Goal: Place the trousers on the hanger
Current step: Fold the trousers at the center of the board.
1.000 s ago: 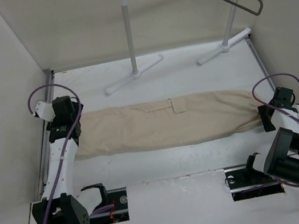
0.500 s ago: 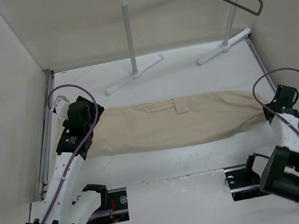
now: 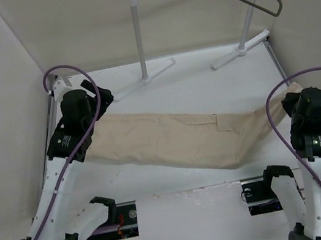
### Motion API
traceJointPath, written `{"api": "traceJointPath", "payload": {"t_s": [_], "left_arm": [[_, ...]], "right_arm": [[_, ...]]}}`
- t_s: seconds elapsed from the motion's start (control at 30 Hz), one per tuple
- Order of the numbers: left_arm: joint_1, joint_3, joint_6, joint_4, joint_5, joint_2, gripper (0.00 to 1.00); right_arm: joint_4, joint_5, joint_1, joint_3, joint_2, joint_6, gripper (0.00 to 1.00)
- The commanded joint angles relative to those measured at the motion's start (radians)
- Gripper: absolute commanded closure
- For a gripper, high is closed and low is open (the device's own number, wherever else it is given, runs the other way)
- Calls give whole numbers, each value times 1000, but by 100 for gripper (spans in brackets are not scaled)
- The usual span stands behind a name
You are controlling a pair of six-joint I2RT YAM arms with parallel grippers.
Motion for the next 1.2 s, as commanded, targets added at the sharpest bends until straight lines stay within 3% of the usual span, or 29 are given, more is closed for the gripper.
{"api": "traceJointPath", "payload": {"t_s": [0.0,0.1,0.23,0.27,0.3,0.33,0.47,0.83,0.9,0.97,1.0,1.1,1.17], "left_arm": [[48,64,57,-66,14,-51,29],[143,68,84,-71,53,-73,28],[296,48,81,-51,145,-82,28],[328,43,73,-48,164,-82,28],[389,29,64,-20,173,-79,28],[390,29,64,-20,173,-79,28],[471,-1,44,27,181,-73,28],[648,-5,16,6,140,-110,29],[672,23,40,0,110,-103,29],[683,64,73,-5,63,-91,28],[683,89,94,-5,43,-79,28],[681,156,134,-5,14,-39,28],[678,167,151,-11,8,-30,28]], "right_arm": [[-65,42,190,31,-23,40,99],[-59,119,437,44,34,169,99],[-23,281,785,161,222,273,100],[-10,319,876,210,289,289,100],[22,372,1031,367,478,293,99],[22,372,1033,369,480,293,99],[54,377,1171,632,776,280,100],[27,239,1447,1469,1569,304,97],[42,194,1482,1659,1739,327,79],[36,71,1490,1876,1902,321,48],[22,5,1489,1972,1968,323,40],[-141,-65,1482,2242,2080,286,25],[-275,-48,1452,2282,2053,237,22]]}}
